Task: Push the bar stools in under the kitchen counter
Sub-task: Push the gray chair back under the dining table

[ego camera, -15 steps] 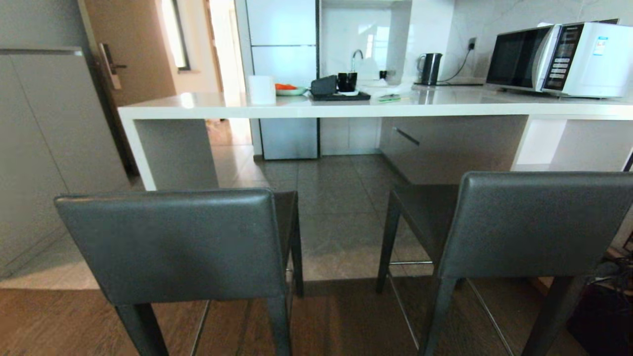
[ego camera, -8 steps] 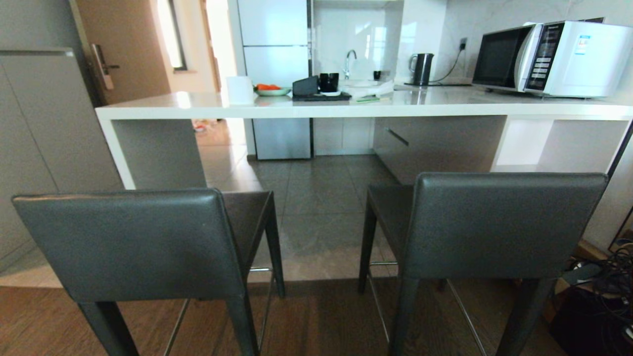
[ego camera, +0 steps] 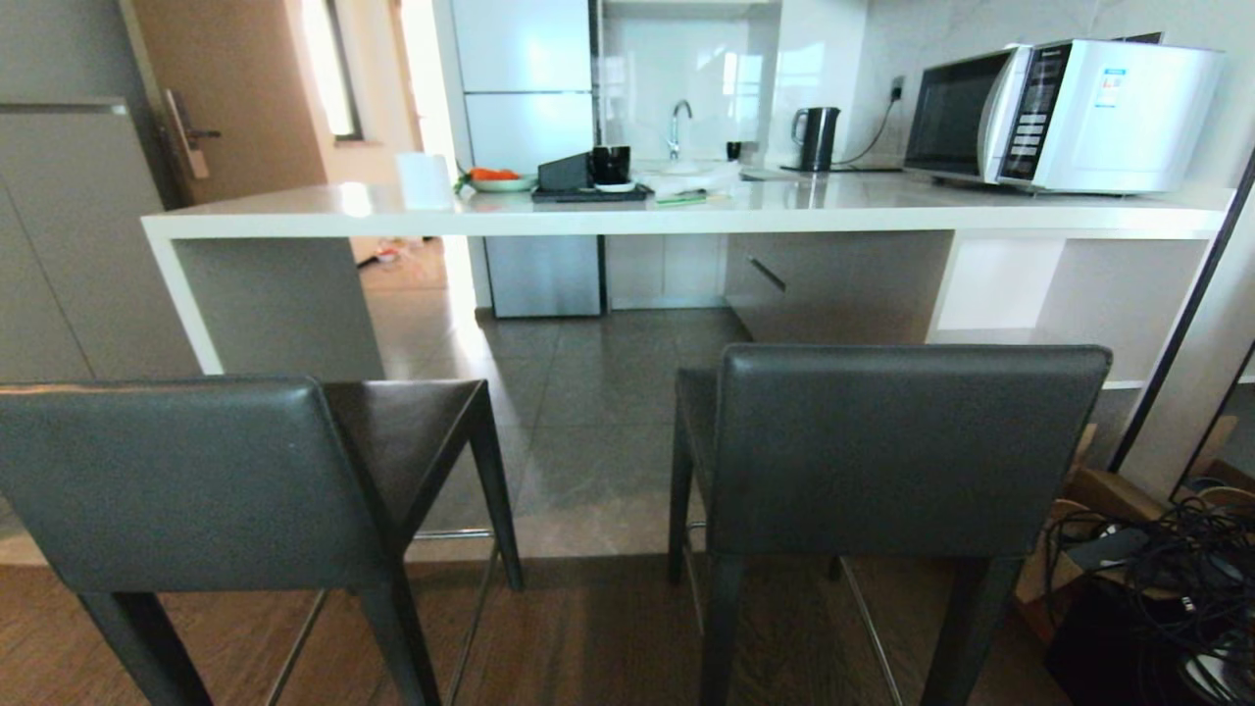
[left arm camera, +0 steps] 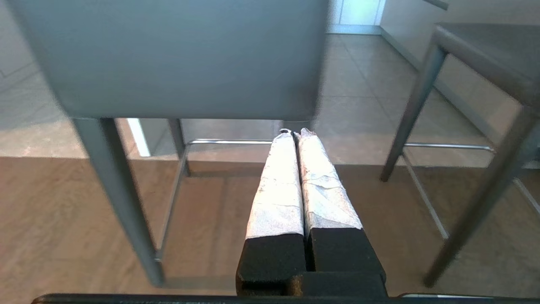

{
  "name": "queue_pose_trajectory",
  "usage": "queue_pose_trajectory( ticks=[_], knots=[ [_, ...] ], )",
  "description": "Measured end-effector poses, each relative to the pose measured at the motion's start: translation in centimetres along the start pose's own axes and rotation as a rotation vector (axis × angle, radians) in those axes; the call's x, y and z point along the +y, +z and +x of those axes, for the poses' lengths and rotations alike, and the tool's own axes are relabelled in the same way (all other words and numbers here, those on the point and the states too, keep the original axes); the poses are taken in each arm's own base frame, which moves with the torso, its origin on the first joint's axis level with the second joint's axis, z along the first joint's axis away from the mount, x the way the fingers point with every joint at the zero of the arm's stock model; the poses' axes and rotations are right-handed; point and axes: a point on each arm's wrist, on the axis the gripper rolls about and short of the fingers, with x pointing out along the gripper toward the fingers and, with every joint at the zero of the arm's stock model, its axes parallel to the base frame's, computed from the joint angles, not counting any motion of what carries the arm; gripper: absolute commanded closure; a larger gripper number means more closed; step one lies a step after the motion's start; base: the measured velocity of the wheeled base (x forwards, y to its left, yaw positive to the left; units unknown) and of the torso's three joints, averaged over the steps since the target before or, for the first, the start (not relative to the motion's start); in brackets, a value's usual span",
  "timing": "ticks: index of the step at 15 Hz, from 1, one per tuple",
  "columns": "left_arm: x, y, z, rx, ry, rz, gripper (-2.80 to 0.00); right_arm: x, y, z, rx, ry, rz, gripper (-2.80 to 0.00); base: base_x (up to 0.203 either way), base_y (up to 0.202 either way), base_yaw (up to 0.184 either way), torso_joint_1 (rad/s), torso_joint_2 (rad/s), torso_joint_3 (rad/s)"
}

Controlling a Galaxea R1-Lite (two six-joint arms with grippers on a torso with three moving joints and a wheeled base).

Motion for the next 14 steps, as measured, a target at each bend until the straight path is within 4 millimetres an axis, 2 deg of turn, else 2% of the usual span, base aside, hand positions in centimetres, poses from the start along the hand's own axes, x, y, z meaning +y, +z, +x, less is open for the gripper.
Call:
queue_pose_trajectory(
  ticks=[14],
  knots=[
    [0.00, 0.00, 0.00, 0.000, 0.000, 0.000, 0.00, 0.00, -0.05, 0.00, 0.005, -0.001, 0.000, 0.00, 0.000, -0.192, 0.002, 0.004, 0.00, 0.003]
  ],
)
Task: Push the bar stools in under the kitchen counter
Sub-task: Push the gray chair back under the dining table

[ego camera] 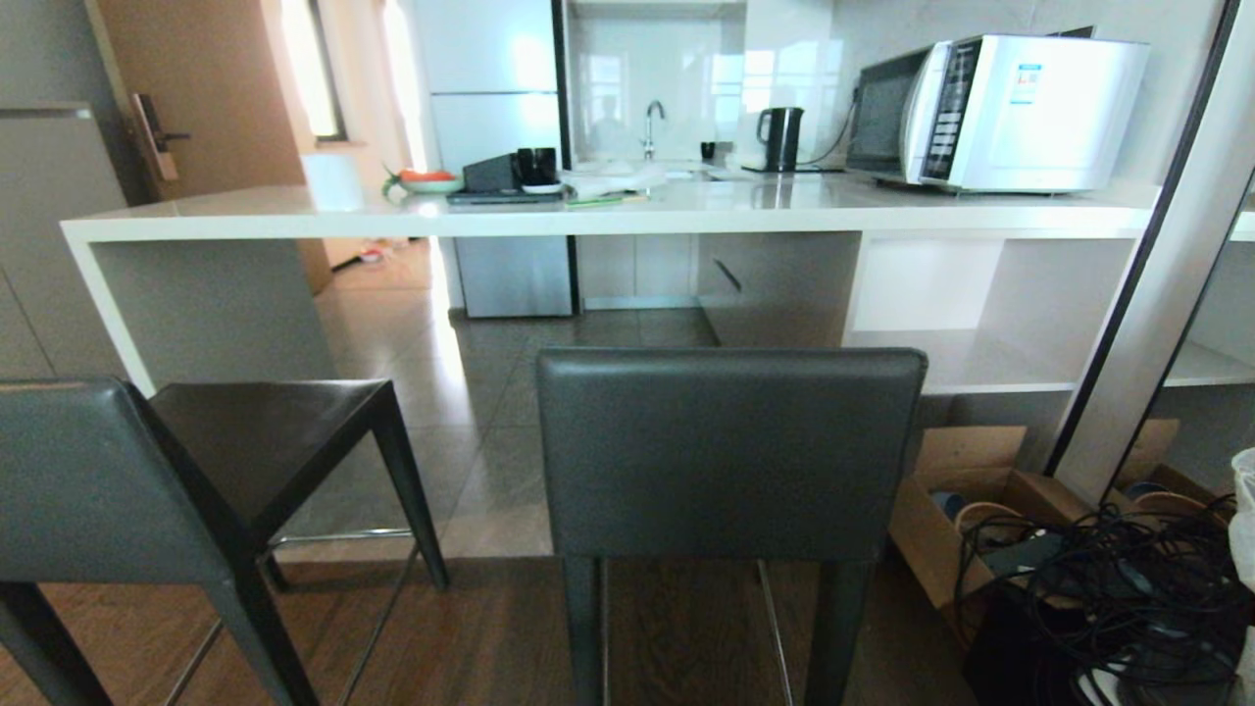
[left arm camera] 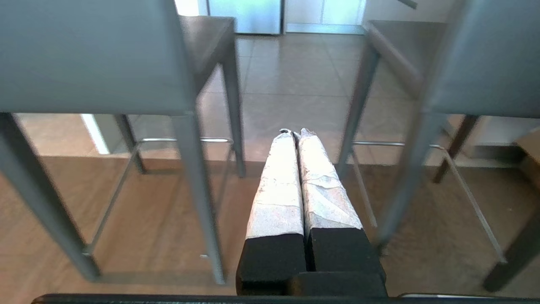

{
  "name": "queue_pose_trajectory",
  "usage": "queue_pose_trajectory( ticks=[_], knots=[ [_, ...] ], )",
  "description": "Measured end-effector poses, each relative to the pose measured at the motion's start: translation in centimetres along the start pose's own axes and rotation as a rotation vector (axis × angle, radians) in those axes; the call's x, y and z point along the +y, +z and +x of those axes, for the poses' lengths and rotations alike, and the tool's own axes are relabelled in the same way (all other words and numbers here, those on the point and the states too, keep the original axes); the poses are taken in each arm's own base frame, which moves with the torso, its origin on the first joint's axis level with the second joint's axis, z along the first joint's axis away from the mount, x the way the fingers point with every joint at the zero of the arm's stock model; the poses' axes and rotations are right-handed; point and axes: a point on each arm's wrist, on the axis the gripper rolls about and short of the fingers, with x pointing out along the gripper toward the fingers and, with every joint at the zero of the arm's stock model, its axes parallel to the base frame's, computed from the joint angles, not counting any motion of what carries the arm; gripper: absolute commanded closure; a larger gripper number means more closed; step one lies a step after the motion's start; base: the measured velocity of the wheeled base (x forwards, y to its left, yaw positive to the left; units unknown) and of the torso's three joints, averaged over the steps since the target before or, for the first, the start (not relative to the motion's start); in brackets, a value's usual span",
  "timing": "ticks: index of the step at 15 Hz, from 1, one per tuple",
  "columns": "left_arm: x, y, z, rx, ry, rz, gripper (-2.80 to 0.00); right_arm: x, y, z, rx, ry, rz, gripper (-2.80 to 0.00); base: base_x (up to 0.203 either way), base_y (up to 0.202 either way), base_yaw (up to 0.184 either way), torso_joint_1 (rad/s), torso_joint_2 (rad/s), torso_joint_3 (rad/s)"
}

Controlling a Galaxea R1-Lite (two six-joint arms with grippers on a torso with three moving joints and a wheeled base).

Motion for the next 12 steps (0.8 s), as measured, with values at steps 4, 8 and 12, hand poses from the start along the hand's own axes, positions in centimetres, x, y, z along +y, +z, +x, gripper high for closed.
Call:
queue_pose_trajectory(
  ticks=[4, 8, 12],
  knots=[
    [0.00, 0.00, 0.00, 0.000, -0.001, -0.004, 0.00, 0.00, 0.01, 0.00, -0.001, 0.000, 0.000, 0.00, 0.000, -0.053, 0.001, 0.003, 0.00, 0.000],
    [0.00, 0.00, 0.00, 0.000, 0.000, -0.004, 0.00, 0.00, 0.01, 0.00, -0.001, 0.001, -0.005, 0.00, 0.000, 0.000, 0.000, 0.000, 0.00, 0.000],
    [-0.01, 0.01, 0.00, 0.000, -0.006, 0.017, 0.00, 0.01, 0.17, 0.00, -0.016, 0.003, -0.028, 0.00, 0.000, 0.000, 0.000, 0.000, 0.00, 0.000]
  ],
)
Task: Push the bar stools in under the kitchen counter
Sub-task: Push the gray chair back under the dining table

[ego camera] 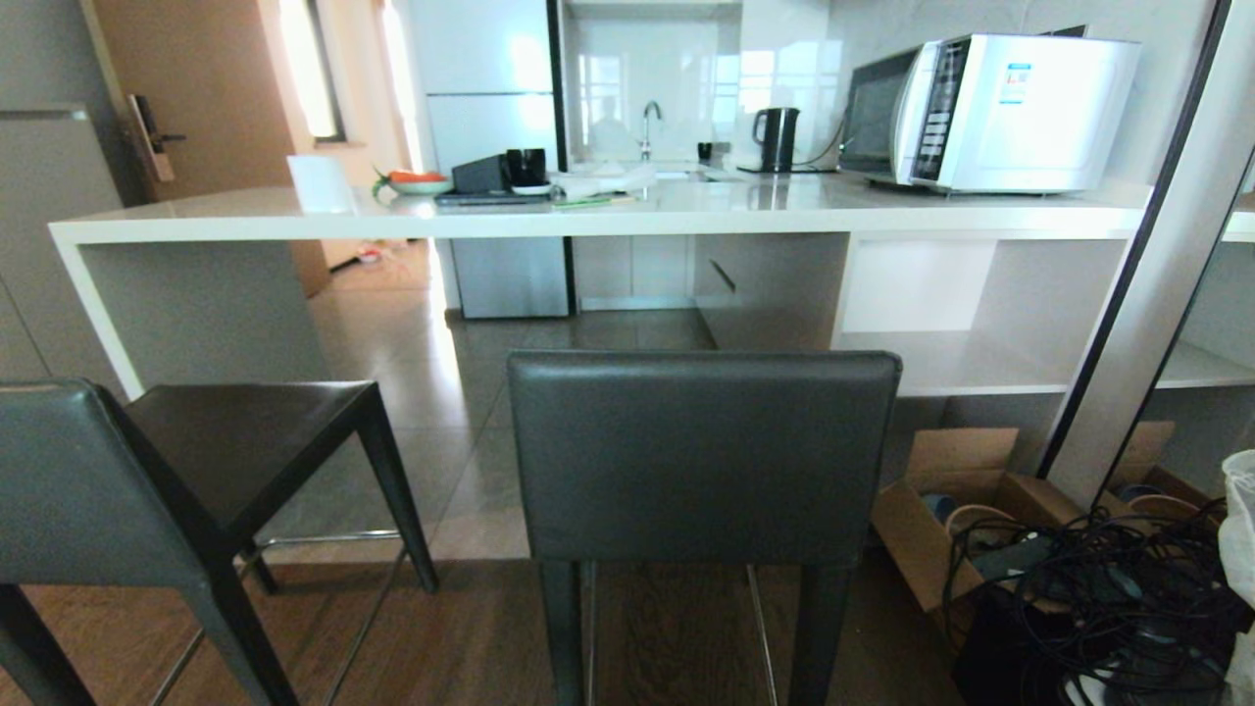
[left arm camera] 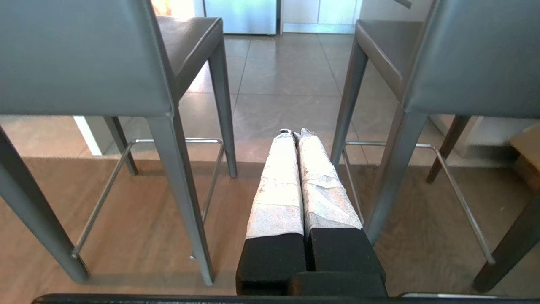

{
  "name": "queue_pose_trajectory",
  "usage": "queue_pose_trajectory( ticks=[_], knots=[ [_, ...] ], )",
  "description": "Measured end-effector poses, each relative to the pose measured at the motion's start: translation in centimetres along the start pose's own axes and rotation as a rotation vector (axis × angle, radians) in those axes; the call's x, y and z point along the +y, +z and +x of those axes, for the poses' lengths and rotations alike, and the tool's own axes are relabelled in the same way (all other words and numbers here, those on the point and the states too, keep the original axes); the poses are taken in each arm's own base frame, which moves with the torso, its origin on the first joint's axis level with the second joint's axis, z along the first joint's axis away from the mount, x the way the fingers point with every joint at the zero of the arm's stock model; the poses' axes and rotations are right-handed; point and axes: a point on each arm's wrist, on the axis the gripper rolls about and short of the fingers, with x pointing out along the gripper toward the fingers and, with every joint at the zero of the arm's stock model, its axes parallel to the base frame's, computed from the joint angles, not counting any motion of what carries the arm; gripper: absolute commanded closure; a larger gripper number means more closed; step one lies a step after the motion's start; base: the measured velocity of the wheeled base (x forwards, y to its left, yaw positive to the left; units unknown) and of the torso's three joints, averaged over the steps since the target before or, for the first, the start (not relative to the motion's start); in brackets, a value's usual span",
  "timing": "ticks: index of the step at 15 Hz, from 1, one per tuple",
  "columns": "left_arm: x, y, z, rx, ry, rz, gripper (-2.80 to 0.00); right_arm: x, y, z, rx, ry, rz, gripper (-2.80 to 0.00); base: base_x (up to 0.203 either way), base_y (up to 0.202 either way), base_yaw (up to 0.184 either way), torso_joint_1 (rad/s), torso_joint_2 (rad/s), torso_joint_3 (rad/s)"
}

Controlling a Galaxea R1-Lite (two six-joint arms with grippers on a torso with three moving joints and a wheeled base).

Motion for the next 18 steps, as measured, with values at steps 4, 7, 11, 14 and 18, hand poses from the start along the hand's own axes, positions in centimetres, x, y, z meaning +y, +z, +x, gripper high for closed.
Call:
queue_pose_trajectory(
  ticks=[4, 7, 11, 14, 18],
  knots=[
    [-0.1, 3.5, -0.3, -0.052, -0.060, -0.012, 0.00, 0.1, 3.1, -0.2, -0.019, 0.026, 0.012, 0.00, 0.000, 0.000, 0.000, 0.000, 0.00, 0.000],
    [-0.1, 8.1, 2.3, -0.042, -0.080, -0.040, 0.00, 0.1, 7.1, 1.6, -0.003, 0.036, 0.028, 0.00, 0.000, 0.000, 0.000, 0.000, 0.00, 0.000],
    [-0.3, 11.9, 10.3, -0.004, -0.107, -0.045, 0.00, 0.3, 10.9, 7.8, 0.044, 0.079, 0.038, 0.00, 0.000, 0.000, 0.000, 0.000, 0.00, 0.000],
    [-2.0, 12.3, 17.1, -0.002, -0.116, -0.044, 0.00, 0.9, 11.7, 13.6, 0.065, 0.130, 0.039, 0.00, 0.000, 0.000, 0.000, 0.000, 0.00, 0.000],
    [-6.7, 11.0, 23.2, -0.069, -0.159, -0.060, 0.00, 2.8, 10.9, 19.8, 0.077, 0.173, 0.039, 0.00, 0.000, 0.000, 0.000, 0.000, 0.00, 0.000]
  ],
)
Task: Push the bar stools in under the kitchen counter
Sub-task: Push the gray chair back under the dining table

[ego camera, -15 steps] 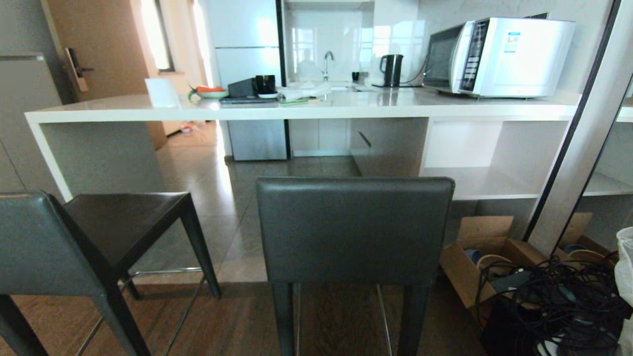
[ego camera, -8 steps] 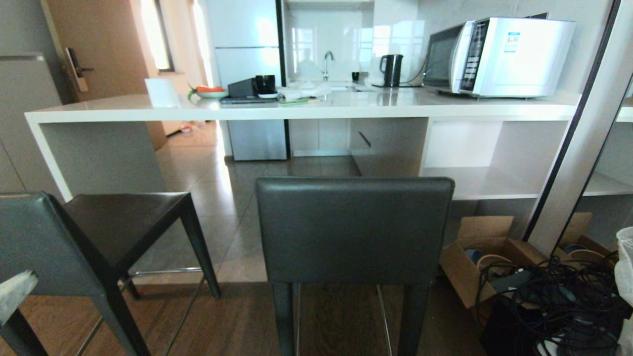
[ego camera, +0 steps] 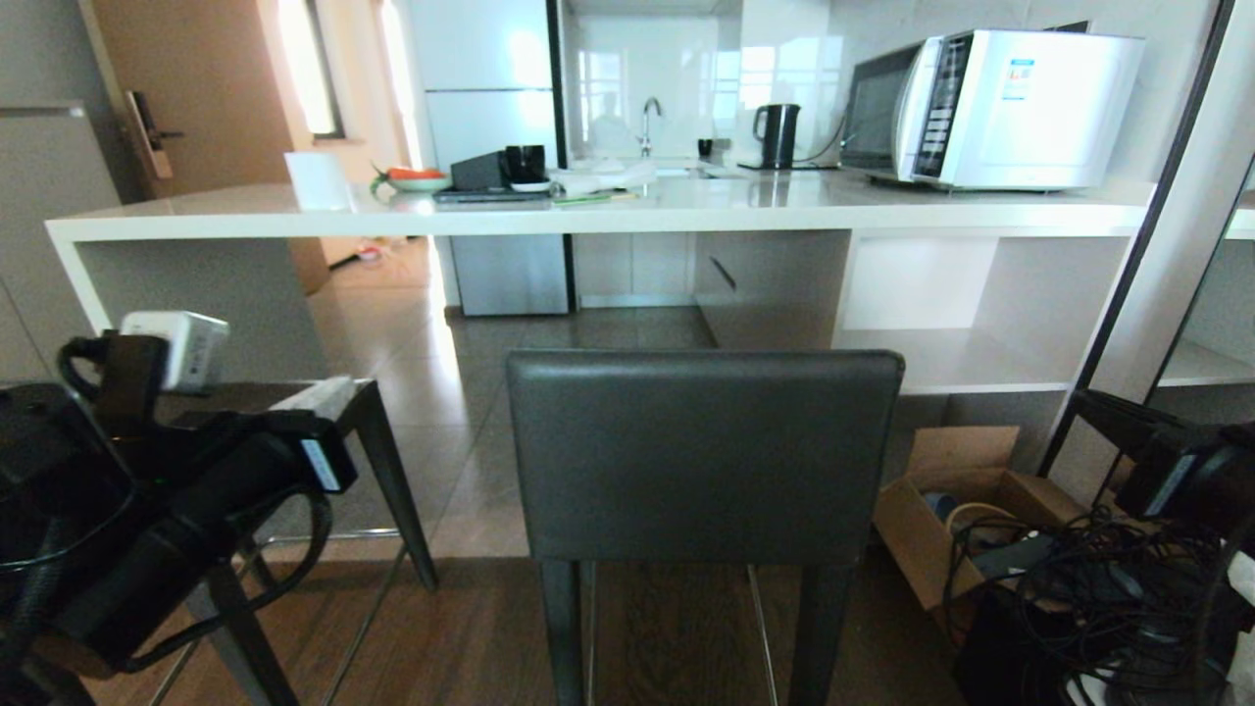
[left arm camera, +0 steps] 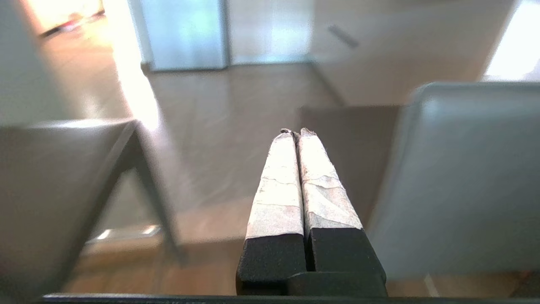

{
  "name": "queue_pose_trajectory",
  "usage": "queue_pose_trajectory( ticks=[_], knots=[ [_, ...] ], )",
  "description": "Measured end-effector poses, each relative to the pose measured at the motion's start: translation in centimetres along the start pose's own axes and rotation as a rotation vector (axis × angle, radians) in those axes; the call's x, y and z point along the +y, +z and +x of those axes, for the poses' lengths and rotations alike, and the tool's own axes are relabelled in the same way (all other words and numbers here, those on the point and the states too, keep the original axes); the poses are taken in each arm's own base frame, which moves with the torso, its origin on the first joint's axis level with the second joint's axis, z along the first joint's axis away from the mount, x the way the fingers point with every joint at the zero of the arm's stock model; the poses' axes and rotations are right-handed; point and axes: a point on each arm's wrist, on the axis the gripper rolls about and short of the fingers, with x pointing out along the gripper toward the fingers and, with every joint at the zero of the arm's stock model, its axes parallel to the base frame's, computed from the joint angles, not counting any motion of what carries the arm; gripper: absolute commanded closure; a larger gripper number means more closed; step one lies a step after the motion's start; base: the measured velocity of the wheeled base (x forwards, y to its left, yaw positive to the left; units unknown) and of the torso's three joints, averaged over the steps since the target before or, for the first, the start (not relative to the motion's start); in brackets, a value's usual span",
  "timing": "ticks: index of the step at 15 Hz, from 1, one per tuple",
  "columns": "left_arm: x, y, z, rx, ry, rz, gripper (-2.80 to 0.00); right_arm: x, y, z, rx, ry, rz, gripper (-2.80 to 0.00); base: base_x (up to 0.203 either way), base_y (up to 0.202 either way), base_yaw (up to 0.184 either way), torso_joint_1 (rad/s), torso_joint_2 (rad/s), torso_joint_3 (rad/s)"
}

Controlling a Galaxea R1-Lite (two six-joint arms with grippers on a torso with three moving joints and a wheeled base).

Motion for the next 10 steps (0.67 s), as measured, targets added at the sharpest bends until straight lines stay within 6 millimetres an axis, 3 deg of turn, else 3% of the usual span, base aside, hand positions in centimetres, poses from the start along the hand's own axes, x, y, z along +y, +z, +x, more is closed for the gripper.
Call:
queue_pose_trajectory(
  ticks=[5, 10],
  knots=[
    [-1.9, -3.4, 3.4, 0.077, -0.032, 0.017, 0.00, 0.9, -2.5, 5.5, 0.062, -0.018, -0.017, 0.00, 0.000, 0.000, 0.000, 0.000, 0.00, 0.000],
    [-3.2, -5.5, 6.3, 0.045, -0.058, 0.014, 0.00, 1.5, -4.8, 9.8, 0.071, -0.104, -0.038, 0.00, 0.000, 0.000, 0.000, 0.000, 0.00, 0.000]
  ],
)
